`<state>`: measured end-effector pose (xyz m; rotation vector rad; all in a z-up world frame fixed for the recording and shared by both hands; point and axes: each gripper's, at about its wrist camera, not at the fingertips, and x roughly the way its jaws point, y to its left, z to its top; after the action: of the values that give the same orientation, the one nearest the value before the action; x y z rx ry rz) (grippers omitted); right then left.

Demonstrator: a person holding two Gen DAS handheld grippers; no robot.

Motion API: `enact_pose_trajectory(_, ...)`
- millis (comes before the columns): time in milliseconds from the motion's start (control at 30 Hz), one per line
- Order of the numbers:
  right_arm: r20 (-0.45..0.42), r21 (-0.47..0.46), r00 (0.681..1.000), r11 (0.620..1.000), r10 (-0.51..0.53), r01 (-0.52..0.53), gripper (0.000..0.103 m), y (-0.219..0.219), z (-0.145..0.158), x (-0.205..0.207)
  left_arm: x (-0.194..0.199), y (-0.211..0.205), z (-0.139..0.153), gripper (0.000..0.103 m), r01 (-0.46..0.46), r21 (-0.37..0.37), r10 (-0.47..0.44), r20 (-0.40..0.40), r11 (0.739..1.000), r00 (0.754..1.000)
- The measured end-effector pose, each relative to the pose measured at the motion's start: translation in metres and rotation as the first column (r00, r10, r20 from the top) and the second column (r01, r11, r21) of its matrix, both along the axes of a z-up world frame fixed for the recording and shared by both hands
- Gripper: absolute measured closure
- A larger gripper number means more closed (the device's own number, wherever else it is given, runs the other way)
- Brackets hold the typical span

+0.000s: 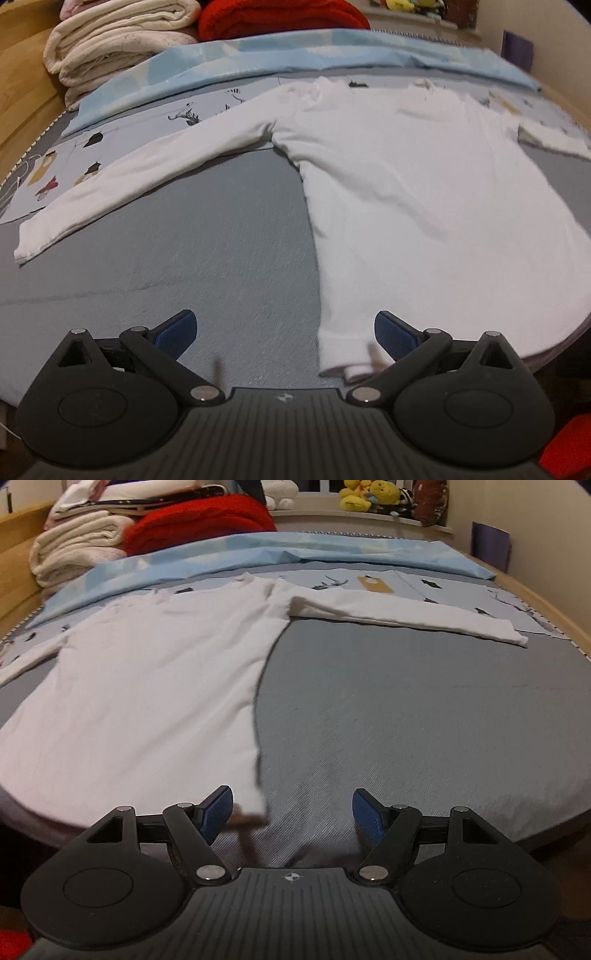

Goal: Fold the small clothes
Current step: 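Grasp the shirt hem edge with the right gripper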

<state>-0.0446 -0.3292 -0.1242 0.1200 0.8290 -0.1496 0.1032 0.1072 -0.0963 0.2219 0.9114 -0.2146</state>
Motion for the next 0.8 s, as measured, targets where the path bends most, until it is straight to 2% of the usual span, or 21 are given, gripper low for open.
enact_pose_trajectory(167, -0.075, 0.031, 0.996, 0.998, 0.052, -0.05, 0.03, 0.014, -0.01, -0.002, -0.001, -0.01, -0.001, 0.0, 0.035, 0.011, -0.035, 0.007, 0.999, 0.999)
enact_pose_trajectory(267, -0.097, 0.019, 0.995, 1.0, 0.011, -0.009, 0.03, 0.016, -0.017, 0.005, 0.0, -0.013, -0.004, 0.001, 0.047, 0.024, -0.047, -0.001, 0.999, 0.999)
enact_pose_trajectory(367, -0.071, 0.022, 0.995, 0.998, -0.063, 0.064, 0.03, 0.009, -0.018, 0.009, 0.002, -0.013, -0.008, 0.0, 0.046, 0.037, -0.046, -0.012, 0.998, 0.999)
enact_pose_trajectory(500, 0.025, 0.016, 0.992, 0.992, -0.125, 0.124, 0.03, 0.002, -0.01, 0.01, 0.002, -0.018, -0.01, 0.0, 0.068, 0.052, -0.067, -0.023, 0.996, 0.997)
enact_pose_trajectory(633, 0.019, 0.025, 0.992, 0.992, -0.123, 0.122, 0.03, 0.002, -0.015, 0.02, 0.0, -0.023, -0.013, 0.0, 0.108, 0.073, -0.106, -0.025, 0.992, 0.994)
enact_pose_trajectory(667, 0.014, 0.013, 0.994, 0.994, -0.11, 0.11, 0.033, 0.004, -0.018, 0.024, -0.001, -0.024, -0.014, 0.0, 0.112, 0.075, -0.11, -0.026, 0.991, 0.994)
enact_pose_trajectory(733, 0.005, -0.015, 0.998, 0.998, -0.062, 0.062, 0.075, 0.01, -0.019, 0.029, 0.0, -0.023, -0.015, 0.0, 0.106, 0.078, -0.104, -0.03, 0.991, 0.994)
enact_pose_trajectory(767, 0.012, 0.003, 0.999, 0.999, -0.039, 0.039, 0.098, 0.01, -0.016, 0.03, 0.001, -0.021, -0.015, 0.0, 0.098, 0.078, -0.096, -0.033, 0.992, 0.995)
enact_pose_trajectory(800, 0.044, 0.065, 0.998, 0.997, -0.05, 0.047, 0.097, 0.005, -0.01, 0.029, 0.002, -0.019, -0.016, 0.001, 0.092, 0.075, -0.09, -0.036, 0.993, 0.995)
